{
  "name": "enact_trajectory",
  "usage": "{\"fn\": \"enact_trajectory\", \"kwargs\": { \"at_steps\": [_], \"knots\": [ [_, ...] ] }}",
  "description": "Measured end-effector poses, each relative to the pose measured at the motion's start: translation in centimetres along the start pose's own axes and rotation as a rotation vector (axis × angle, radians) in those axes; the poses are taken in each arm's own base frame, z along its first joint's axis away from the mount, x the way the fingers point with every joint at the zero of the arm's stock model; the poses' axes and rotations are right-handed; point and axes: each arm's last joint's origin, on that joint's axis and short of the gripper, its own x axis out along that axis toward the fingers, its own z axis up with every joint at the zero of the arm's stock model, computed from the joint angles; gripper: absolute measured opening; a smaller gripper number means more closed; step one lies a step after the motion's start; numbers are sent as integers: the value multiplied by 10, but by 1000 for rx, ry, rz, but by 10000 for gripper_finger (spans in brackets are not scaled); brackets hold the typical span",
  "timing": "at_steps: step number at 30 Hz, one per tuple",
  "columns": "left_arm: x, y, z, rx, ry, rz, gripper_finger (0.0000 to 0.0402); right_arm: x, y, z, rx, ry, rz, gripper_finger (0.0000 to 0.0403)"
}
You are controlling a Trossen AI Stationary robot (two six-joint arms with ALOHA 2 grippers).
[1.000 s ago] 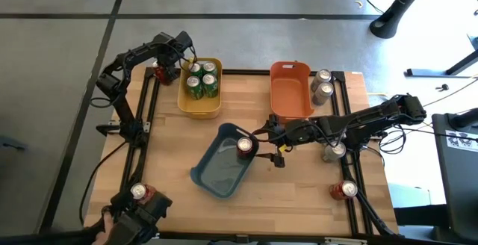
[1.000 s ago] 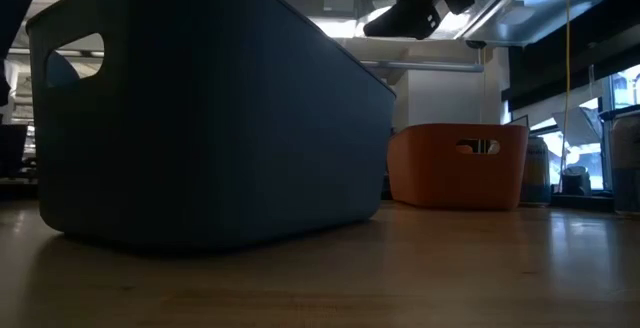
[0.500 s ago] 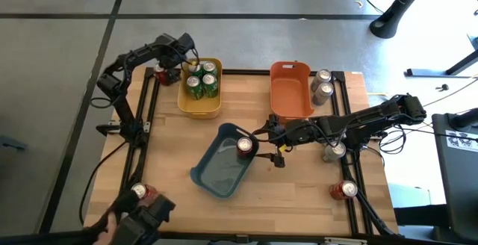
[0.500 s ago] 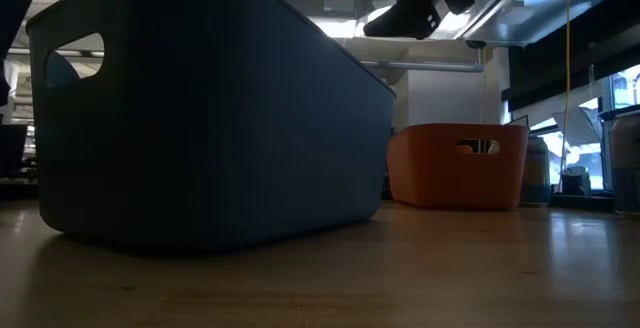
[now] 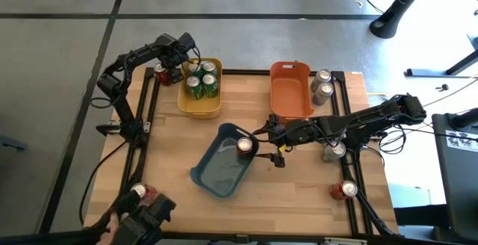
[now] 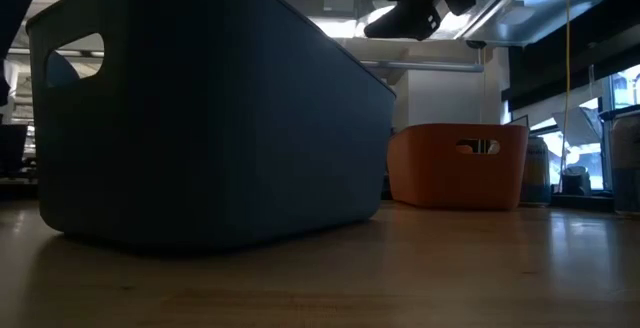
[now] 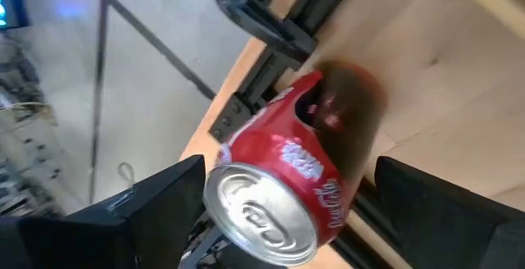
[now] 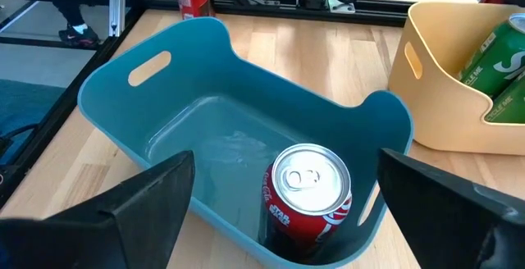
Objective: Sort soda cans
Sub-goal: Put the red soda can into the blue bin
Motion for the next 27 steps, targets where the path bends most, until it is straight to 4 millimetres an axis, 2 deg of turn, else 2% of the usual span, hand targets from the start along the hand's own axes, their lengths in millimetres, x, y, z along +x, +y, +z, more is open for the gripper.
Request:
{"fn": "enact_trajectory", "kwargs": {
  "at_steps": [4, 10, 27],
  "knots": [
    [3, -3, -1, -11, -16, -67, 345, 0, 0, 0, 0, -1, 0, 378],
    [6, -7, -3, 19, -5, -77, 345, 0, 0, 0, 0, -1, 0, 378],
    [0, -22, -12, 182, 96, -135, 345, 0, 0, 0, -1, -2, 0, 378]
  ]
}}
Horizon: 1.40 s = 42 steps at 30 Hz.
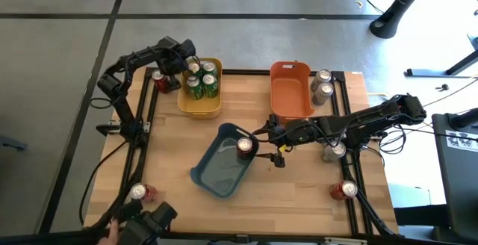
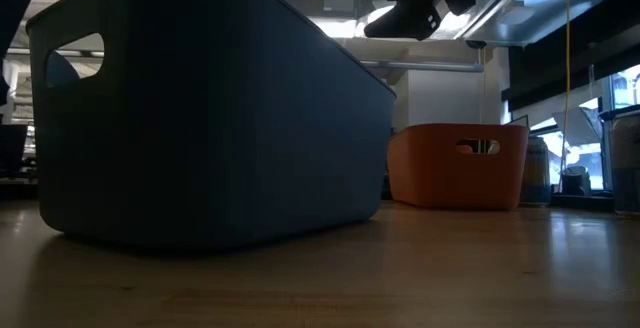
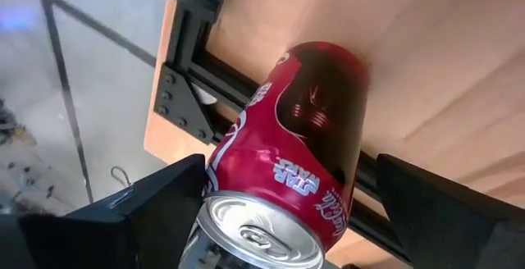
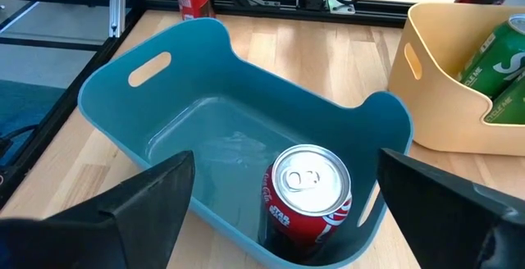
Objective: Sort soda cans
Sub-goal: Put the red soda can into the blue bin
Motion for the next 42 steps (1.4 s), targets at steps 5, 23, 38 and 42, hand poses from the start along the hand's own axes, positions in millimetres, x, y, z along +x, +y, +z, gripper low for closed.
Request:
{"fn": "enact_trajectory", "kwargs": {
  "at_steps": [5, 23, 38, 42],
  "knots": [
    [-2, -5, 0, -41, 33, 37, 345, 0, 0, 0, -6, 0, 0, 378],
    [11, -22, -8, 226, 164, 86, 345, 0, 0, 1, -5, -7, 0, 378],
    [12, -22, -8, 261, 163, 89, 299, 0, 0, 1, -5, -6, 0, 378],
    [12, -23, -8, 217, 166, 87, 292, 0, 0, 1, -21, -6, 0, 378]
  ]
}}
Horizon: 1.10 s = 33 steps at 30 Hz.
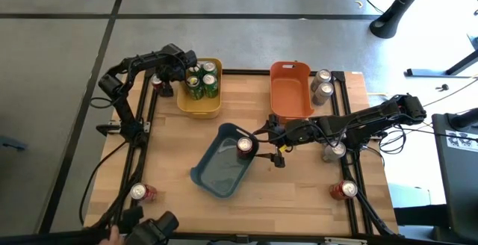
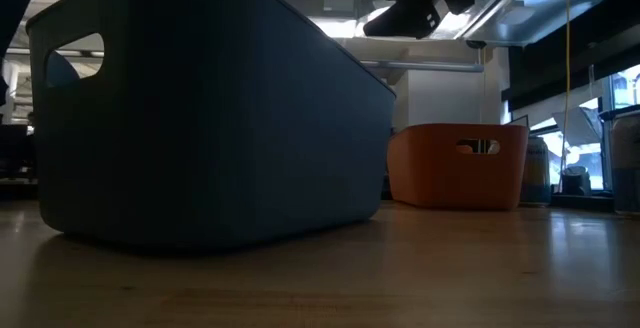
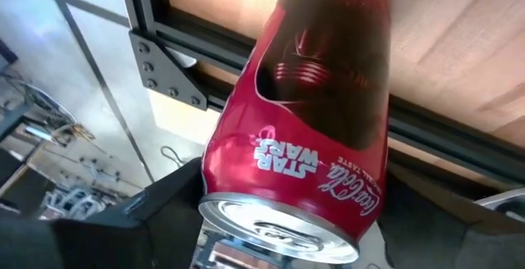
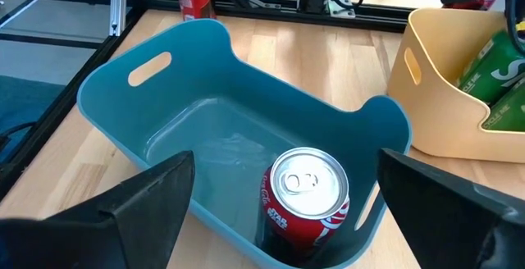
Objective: Sort soda cans
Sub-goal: Put the red soda can into the blue bin
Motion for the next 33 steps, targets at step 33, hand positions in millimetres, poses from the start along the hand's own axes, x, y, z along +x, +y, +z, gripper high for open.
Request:
{"fn": "enact_trajectory", "kwargs": {
  "at_steps": [33],
  "knots": [
    [-86, -61, -76, -103, -216, 225, 290, -38, -7, 5, -13, 71, -130, 378]
  ]
}}
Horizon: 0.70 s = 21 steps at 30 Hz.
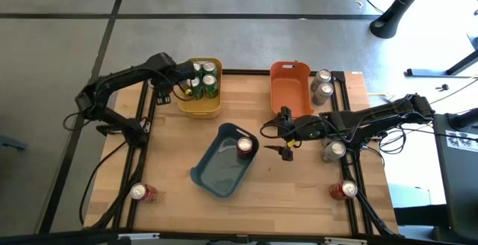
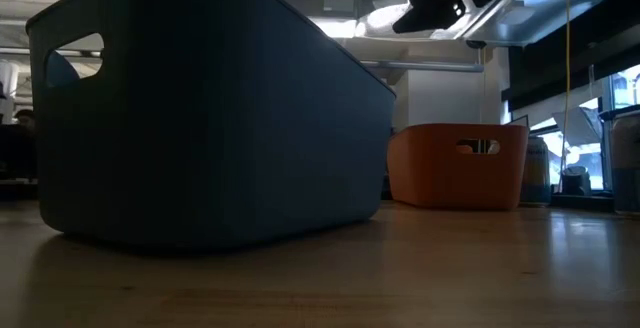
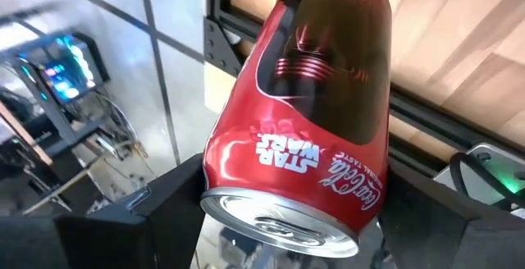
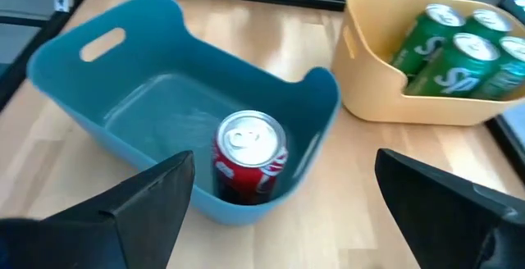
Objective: Sort soda cans
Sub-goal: Put the red soda can into the blue bin
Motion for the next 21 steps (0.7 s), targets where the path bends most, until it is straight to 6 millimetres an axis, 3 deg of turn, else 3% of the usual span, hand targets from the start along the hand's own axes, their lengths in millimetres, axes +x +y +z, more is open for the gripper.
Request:
{"fn": "enact_trajectory", "kwargs": {
  "at_steps": [12, 21],
  "knots": [
    [-47, -4, -23, -73, -231, 62, 290, -3, -4, -1, -20, 12, -114, 378],
    [-98, -9, -32, -132, -475, 3, 290, -4, -5, -8, -44, 83, -145, 378]
  ]
}}
